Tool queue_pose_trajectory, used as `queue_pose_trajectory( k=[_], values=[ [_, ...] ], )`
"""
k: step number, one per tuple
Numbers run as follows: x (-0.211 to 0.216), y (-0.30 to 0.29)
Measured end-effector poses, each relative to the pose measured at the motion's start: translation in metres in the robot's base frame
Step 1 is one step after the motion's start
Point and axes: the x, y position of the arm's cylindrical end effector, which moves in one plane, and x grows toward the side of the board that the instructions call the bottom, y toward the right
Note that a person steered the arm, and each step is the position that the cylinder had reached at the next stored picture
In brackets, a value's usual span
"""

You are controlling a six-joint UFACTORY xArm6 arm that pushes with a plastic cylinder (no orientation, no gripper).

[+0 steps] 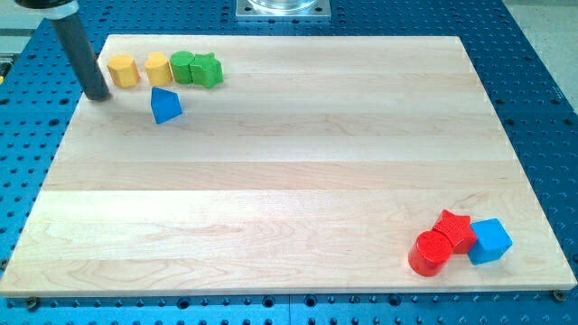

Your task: Move the yellow blocks diagonally to the red blocks

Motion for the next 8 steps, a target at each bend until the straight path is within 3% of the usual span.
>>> queue_pose_trajectory(
  k=[1,3,5,6,7,8],
  values=[
    [-0.034,-0.005],
    [-0.039,0.126],
    [-0.041,0.17],
    [-0.019,0.255],
    [-0.019,0.289],
    [-0.036,0.285]
  ],
)
